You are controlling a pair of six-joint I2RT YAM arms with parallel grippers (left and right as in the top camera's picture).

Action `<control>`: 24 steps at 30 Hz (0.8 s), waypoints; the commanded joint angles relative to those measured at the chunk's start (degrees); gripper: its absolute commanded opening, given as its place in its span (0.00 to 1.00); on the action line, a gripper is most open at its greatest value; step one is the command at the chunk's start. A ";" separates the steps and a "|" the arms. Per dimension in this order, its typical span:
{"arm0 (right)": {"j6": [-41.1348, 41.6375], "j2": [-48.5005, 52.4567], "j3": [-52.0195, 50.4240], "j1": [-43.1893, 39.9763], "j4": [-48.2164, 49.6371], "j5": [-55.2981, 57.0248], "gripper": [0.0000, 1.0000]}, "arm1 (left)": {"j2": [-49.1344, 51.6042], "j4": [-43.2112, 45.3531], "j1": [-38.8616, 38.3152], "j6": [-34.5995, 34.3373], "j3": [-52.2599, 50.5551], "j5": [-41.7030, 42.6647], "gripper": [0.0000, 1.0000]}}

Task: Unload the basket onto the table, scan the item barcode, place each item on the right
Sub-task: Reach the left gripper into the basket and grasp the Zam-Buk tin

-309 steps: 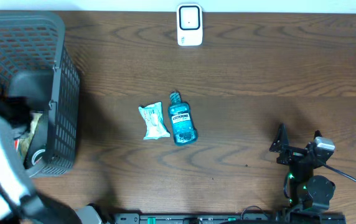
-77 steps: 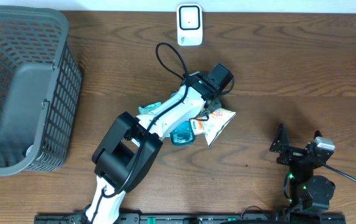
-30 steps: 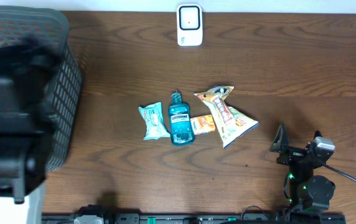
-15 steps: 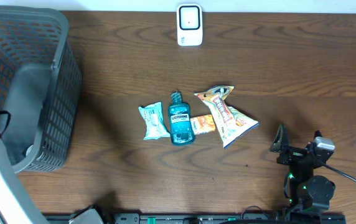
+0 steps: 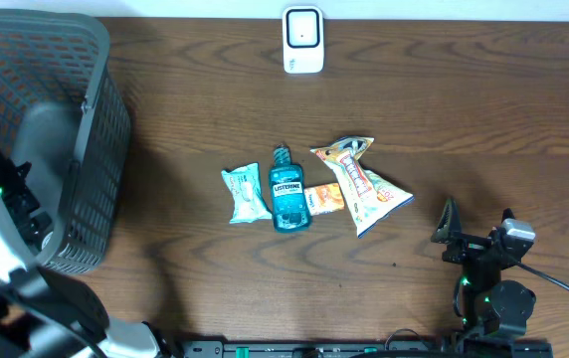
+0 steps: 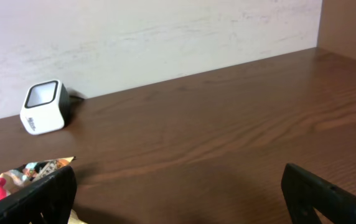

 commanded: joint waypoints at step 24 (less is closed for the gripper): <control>0.42 -0.15 -0.04 0.28 -0.26 0.11 0.99 | 19.78 4.22 1.88 -2.19 -7.63 -0.22 0.98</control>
